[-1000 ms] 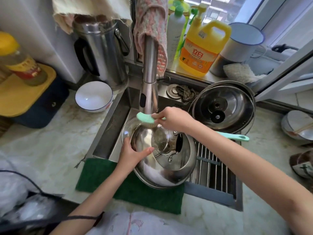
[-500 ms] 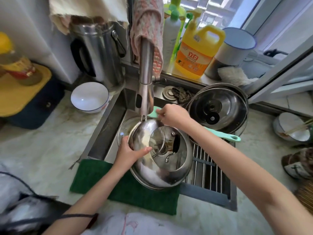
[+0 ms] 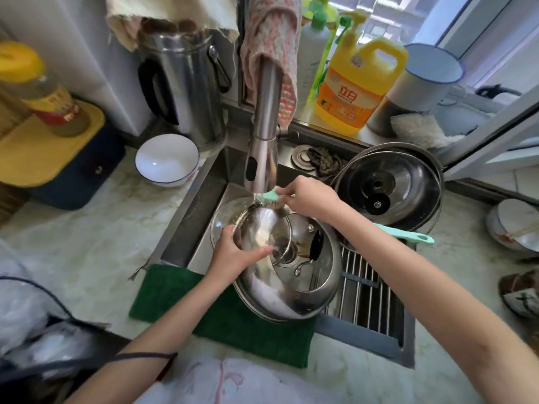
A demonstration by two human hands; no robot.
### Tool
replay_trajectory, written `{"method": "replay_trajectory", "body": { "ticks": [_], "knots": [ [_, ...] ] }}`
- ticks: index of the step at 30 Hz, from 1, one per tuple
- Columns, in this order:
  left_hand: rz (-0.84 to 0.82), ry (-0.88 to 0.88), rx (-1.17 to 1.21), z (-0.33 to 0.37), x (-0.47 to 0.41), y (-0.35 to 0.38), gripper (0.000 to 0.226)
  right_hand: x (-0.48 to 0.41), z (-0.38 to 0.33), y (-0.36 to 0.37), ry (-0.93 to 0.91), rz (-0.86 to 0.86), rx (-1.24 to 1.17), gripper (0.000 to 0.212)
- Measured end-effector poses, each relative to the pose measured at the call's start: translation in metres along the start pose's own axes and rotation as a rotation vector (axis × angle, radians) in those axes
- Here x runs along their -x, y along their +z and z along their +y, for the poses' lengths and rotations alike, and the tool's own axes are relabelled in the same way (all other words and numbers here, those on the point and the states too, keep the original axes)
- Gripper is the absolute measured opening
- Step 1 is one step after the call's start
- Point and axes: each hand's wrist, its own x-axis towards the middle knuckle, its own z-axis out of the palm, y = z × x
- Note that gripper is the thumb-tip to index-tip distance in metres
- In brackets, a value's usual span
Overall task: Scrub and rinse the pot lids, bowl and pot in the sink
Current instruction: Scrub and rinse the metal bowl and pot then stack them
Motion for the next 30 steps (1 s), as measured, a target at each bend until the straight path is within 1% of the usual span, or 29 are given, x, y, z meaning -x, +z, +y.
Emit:
{"method": "replay_trajectory", "body": {
  "ticks": [1, 2, 3, 6, 7, 9, 11, 12, 13, 14, 15, 16, 17, 18, 19, 20, 22, 23, 24, 26, 28, 30],
  "knots": [
    [-0.004, 0.002, -0.011, 0.001, 0.000, 0.001, 0.122, -0.003, 0.008, -0.003, 0.084, 0.069, 0.038, 0.033],
    [-0.001, -0.002, -0.017, 0.001, 0.000, 0.001, 0.121, -0.001, 0.011, -0.003, 0.107, 0.085, 0.046, 0.033],
    [0.005, 0.003, -0.014, 0.002, -0.001, 0.002, 0.118, 0.006, 0.006, 0.000, 0.074, 0.058, 0.041, 0.033],
    [0.021, 0.029, 0.047, 0.002, -0.005, 0.004, 0.095, 0.034, -0.019, 0.013, -0.187, -0.017, 0.044, 0.033],
    [0.020, 0.029, 0.060, 0.001, -0.006, 0.004, 0.096, 0.036, -0.019, 0.015, -0.196, -0.010, 0.029, 0.034],
    [-0.004, 0.013, 0.022, -0.001, -0.006, 0.003, 0.108, 0.026, -0.003, 0.016, -0.040, 0.075, 0.018, 0.035],
    [-0.023, 0.030, -0.018, -0.002, -0.005, -0.001, 0.108, 0.017, 0.021, 0.013, 0.149, 0.180, 0.100, 0.039],
    [-0.027, 0.038, -0.026, -0.002, -0.005, -0.002, 0.105, 0.021, 0.032, 0.012, 0.209, 0.213, 0.063, 0.044],
    [-0.032, 0.052, -0.031, -0.001, -0.008, -0.002, 0.101, 0.027, 0.040, 0.012, 0.242, 0.221, -0.077, 0.055],
    [-0.038, 0.066, -0.038, 0.002, -0.012, -0.002, 0.093, 0.034, 0.046, 0.013, 0.257, 0.213, -0.294, 0.069],
    [-0.040, 0.084, -0.045, 0.005, -0.015, -0.003, 0.083, 0.042, 0.048, 0.013, 0.255, 0.206, -0.509, 0.076],
    [-0.048, 0.102, -0.049, 0.009, -0.020, -0.005, 0.078, 0.052, 0.049, 0.013, 0.243, 0.179, -0.687, 0.074],
    [-0.063, 0.116, -0.058, 0.012, -0.025, -0.006, 0.076, 0.060, 0.051, 0.016, 0.208, 0.134, -0.811, 0.064],
    [-0.081, 0.124, -0.074, 0.015, -0.030, -0.007, 0.080, 0.068, 0.055, 0.021, 0.153, 0.093, -0.864, 0.054],
    [-0.098, 0.133, -0.085, 0.019, -0.034, -0.008, 0.086, 0.075, 0.057, 0.028, 0.086, 0.061, -0.857, 0.048],
    [-0.115, 0.129, -0.090, 0.021, -0.038, -0.009, 0.092, 0.080, 0.058, 0.034, 0.025, 0.032, -0.810, 0.048],
    [-0.153, 0.120, -0.088, 0.025, -0.045, -0.010, 0.094, 0.083, 0.061, 0.048, -0.079, 0.021, -0.577, 0.054],
    [-0.169, 0.126, -0.086, 0.027, -0.048, -0.009, 0.092, 0.083, 0.060, 0.055, -0.127, 0.073, -0.425, 0.054],
    [-0.182, 0.132, -0.086, 0.030, -0.050, -0.010, 0.090, 0.083, 0.058, 0.059, -0.172, 0.166, -0.280, 0.051],
    [-0.197, 0.141, -0.093, 0.032, -0.054, -0.012, 0.084, 0.079, 0.052, 0.061, -0.258, 0.352, -0.073, 0.045],
    [-0.200, 0.159, -0.085, 0.033, -0.057, -0.015, 0.074, 0.077, 0.047, 0.060, -0.323, 0.449, 0.035, 0.042],
    [-0.211, 0.183, -0.096, 0.038, -0.060, -0.020, 0.055, 0.077, 0.041, 0.059, -0.368, 0.524, 0.099, 0.041]
  ]
}}
